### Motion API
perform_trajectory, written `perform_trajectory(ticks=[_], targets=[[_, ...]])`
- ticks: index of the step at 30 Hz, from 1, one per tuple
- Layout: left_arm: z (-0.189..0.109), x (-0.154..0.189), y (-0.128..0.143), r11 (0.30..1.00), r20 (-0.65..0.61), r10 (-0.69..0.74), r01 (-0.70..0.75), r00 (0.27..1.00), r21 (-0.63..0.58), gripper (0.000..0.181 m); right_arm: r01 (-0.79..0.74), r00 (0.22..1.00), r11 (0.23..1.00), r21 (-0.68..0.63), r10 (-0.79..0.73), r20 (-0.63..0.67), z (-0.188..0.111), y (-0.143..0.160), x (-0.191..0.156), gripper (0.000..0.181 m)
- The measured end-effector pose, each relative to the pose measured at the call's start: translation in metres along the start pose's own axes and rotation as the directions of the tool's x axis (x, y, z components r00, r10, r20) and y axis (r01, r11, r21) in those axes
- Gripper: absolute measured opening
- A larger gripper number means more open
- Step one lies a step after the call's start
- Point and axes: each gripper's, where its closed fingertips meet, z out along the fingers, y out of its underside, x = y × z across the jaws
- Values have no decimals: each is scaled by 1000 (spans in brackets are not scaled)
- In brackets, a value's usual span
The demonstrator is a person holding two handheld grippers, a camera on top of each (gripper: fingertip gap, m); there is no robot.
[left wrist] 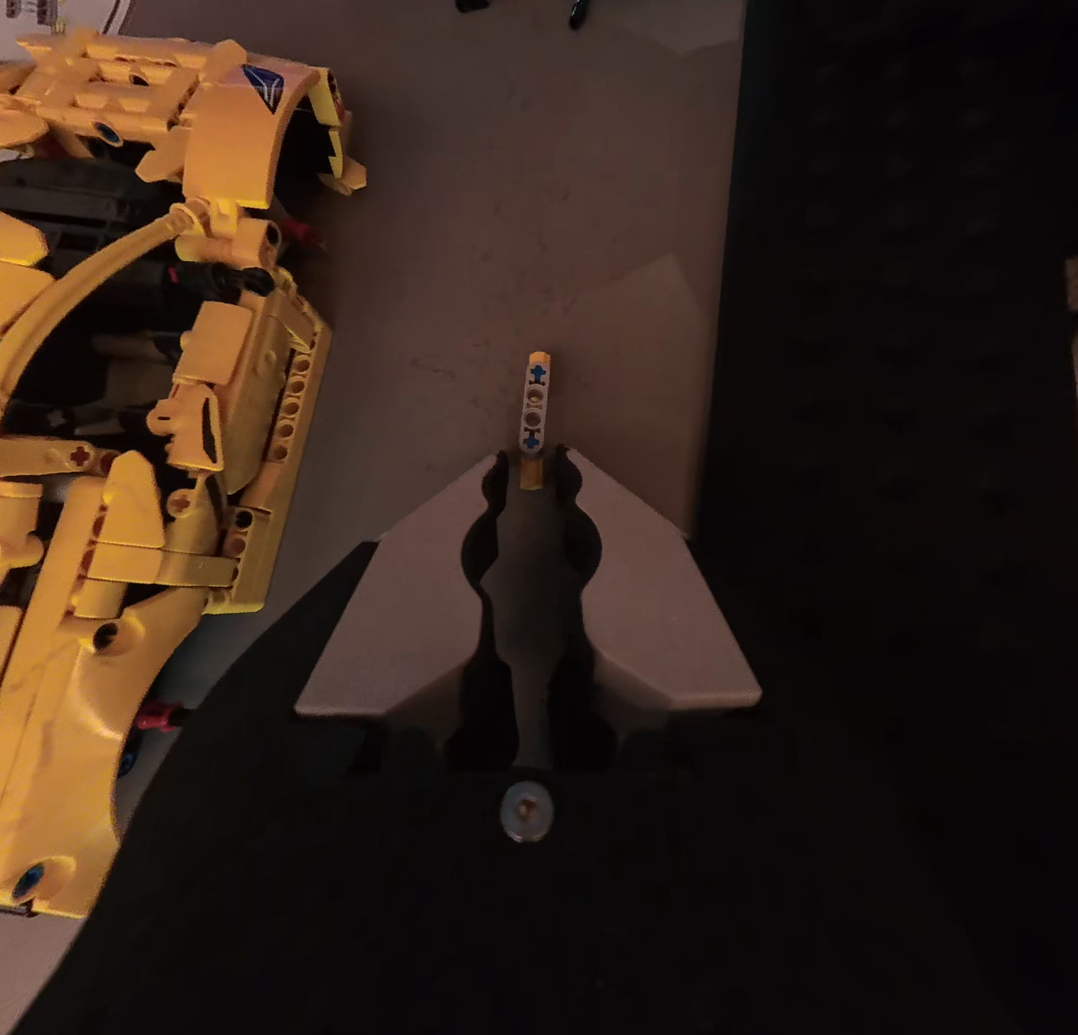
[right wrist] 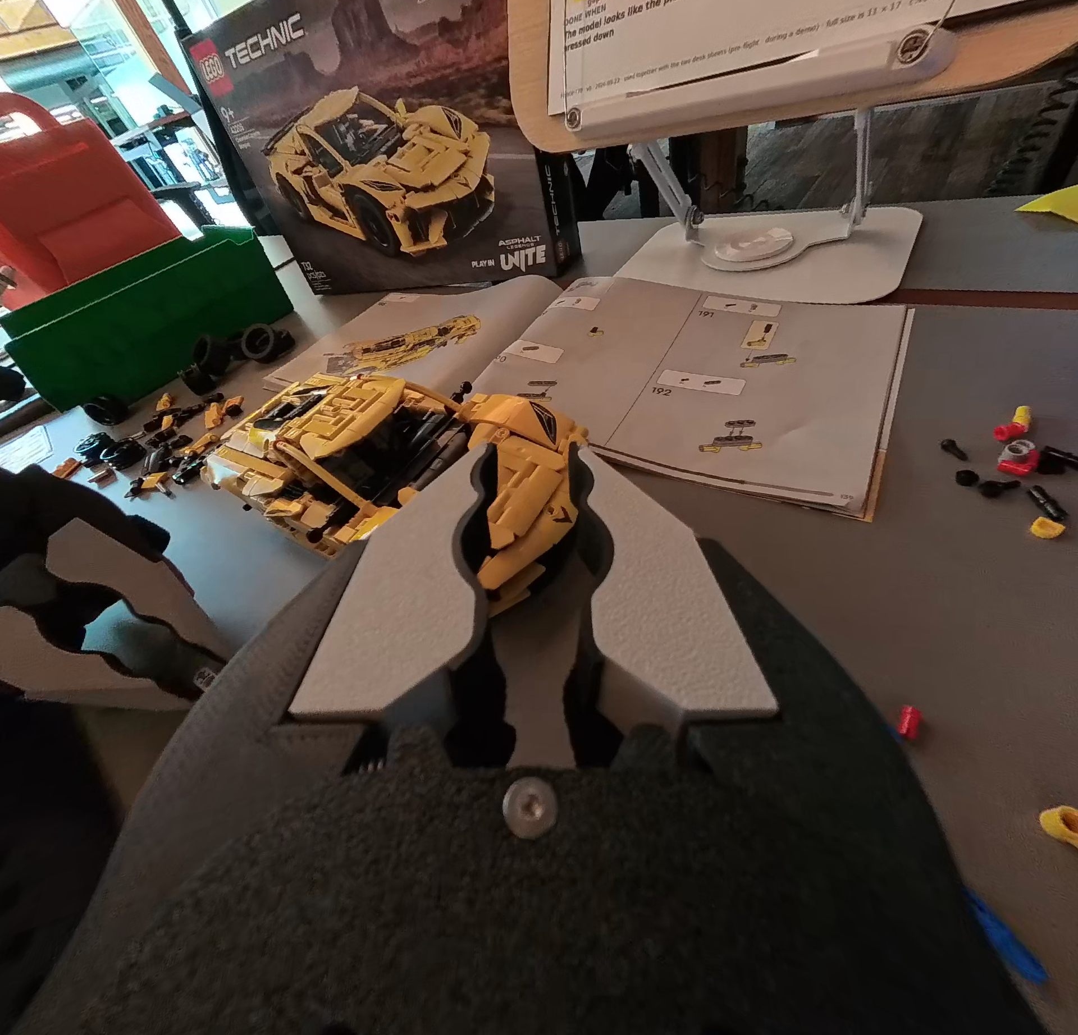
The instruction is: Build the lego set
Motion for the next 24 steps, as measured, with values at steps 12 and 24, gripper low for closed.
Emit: perform_trajectory(ticks=[12, 24], targets=[[-62, -45, -9, 918, 154, -289, 229, 945, 323, 23, 58, 997, 998, 19, -57, -51, -23, -12, 18, 23], [-133, -99, 25, 767, 326, -541, 296, 775, 569, 22, 162, 952, 888, -431, -256, -169, -154, 65, 87, 23]])
